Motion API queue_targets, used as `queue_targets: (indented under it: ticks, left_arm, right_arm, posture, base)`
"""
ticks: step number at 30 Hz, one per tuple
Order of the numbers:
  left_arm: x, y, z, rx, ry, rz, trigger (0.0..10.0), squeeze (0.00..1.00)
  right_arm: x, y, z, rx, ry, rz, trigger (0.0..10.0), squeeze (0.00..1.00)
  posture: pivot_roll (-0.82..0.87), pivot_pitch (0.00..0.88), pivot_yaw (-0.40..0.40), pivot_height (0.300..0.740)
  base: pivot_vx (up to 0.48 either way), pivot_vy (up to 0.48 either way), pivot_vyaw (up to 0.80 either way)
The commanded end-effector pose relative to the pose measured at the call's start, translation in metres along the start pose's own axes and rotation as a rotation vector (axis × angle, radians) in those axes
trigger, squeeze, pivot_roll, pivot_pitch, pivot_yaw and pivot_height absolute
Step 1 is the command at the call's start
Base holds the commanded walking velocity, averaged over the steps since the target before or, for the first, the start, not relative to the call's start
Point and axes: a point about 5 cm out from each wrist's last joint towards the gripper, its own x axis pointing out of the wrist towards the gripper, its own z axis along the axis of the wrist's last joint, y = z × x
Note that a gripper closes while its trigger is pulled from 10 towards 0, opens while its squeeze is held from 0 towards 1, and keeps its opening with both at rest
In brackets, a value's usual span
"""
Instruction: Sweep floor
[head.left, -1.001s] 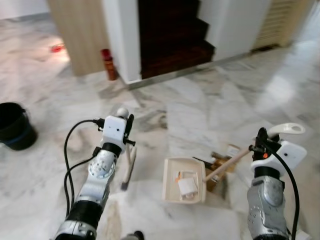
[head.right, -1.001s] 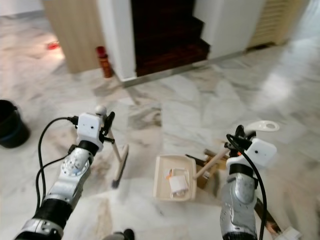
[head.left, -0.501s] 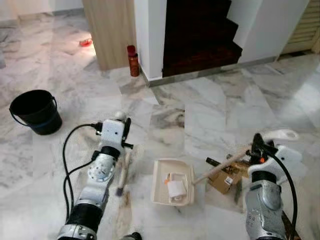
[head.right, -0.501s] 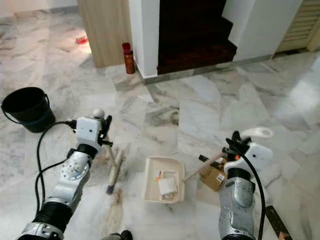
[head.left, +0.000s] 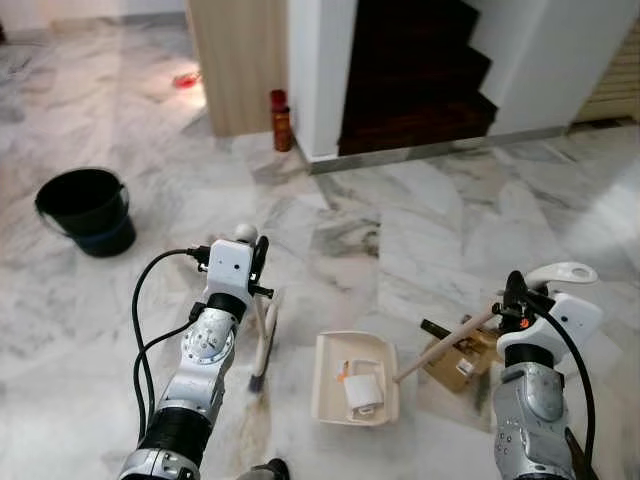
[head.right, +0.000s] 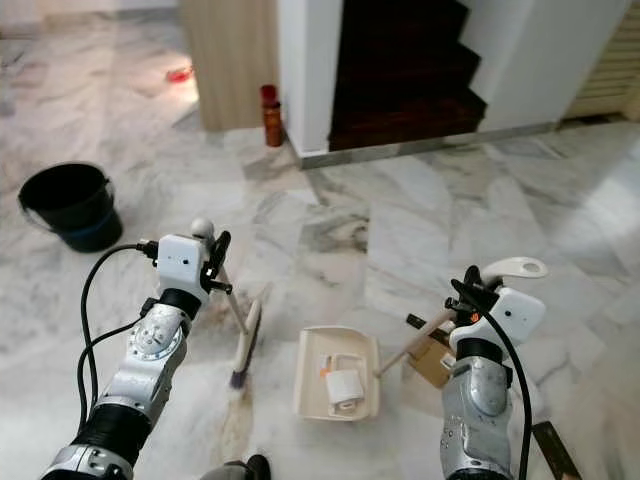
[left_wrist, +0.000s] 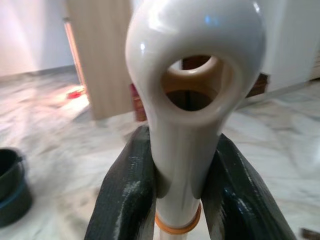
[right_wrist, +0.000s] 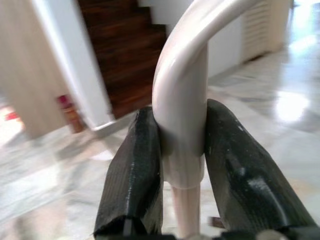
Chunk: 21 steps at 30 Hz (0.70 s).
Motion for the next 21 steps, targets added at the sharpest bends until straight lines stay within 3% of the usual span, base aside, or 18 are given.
queue_targets:
  ticks: [1,14,21]
  left_arm:
    - [0.0035,0.0012,0.0077,0.013,-0.038,0.002,10.0,0.00]
    - [0.0051,0.0005,0.0090,0.008,-0.041,0.002,10.0,0.00]
    - [0.0059,0.0019,0.0108,0.015,-0.048,0.008,10.0,0.00]
  right_arm:
    - [0.0029,0.0002,0.0077,0.020,-0.038,0.001,10.0,0.00]
    - [0.0048,0.0004,0.0075,0.033,-0.033,0.006,10.0,0.00]
    - [0.0053,0.0005,0.0075,0.025,-0.028,0.011,10.0,0.00]
  posture:
    - [0.03,0.076,-0.040,0.740]
    - [0.03,0.066,-0.042,0.740]
    - [0.03,0.081,-0.044,0.740]
  base:
    - [0.000,0.300,0.51]
    - [0.000,0.299,0.07]
    - [0.000,0.000,0.00]
